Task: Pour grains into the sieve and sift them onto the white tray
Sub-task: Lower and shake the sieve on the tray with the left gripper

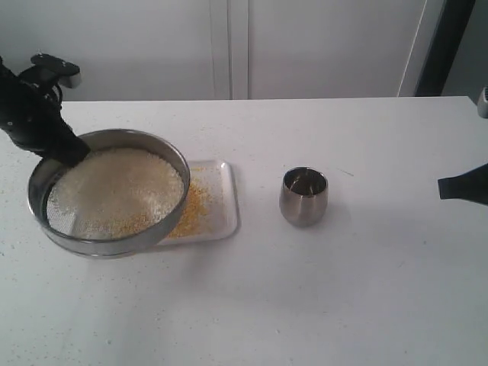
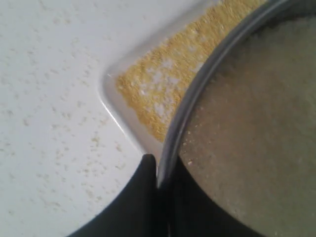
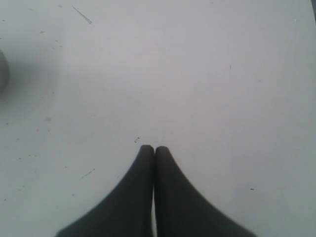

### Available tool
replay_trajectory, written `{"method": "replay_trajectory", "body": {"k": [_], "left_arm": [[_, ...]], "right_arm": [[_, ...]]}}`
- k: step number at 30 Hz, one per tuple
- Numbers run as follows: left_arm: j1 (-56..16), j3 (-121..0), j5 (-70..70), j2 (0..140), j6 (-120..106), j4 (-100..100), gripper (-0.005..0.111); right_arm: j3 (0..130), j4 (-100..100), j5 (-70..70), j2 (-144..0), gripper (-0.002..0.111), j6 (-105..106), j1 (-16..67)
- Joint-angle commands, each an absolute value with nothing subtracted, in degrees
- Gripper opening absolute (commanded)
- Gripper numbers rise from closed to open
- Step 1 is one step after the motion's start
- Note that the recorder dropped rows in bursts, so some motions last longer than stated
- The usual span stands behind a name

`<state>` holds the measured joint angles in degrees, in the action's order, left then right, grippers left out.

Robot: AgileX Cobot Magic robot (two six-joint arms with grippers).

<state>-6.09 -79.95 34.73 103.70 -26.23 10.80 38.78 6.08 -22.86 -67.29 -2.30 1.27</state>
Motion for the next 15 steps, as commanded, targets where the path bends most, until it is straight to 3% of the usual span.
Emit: {"method": "replay_trajectory", "body": {"k": [1, 6, 8, 12, 15], "left_arm": [[-2.70, -79.95, 32.60, 102.93, 1.11, 15.67, 0.000], [-6.66, -79.95, 38.09, 102.90, -35.15, 16.52, 0.000], [-6.61, -80.05, 36.35, 102.90, -30.12, 16.83, 0.000], [-4.44, -80.05, 30.48, 103.58, 1.70, 17.40, 0.000], [-7.14, -80.05, 31.74, 103.62, -25.91, 16.63, 0.000]], "right_arm": [[38.56, 6.02, -22.55, -66.97, 0.000, -2.40, 0.96], [38.56, 6.02, -22.55, -66.97, 0.000, -2.40, 0.96], [38.56, 6.02, -22.55, -66.97, 0.000, -2.40, 0.96], [38.56, 6.02, -22.66, -66.97, 0.000, -2.40, 0.96], [38.56, 6.02, -22.56, -66.97, 0.000, -2.40, 0.96]]}}
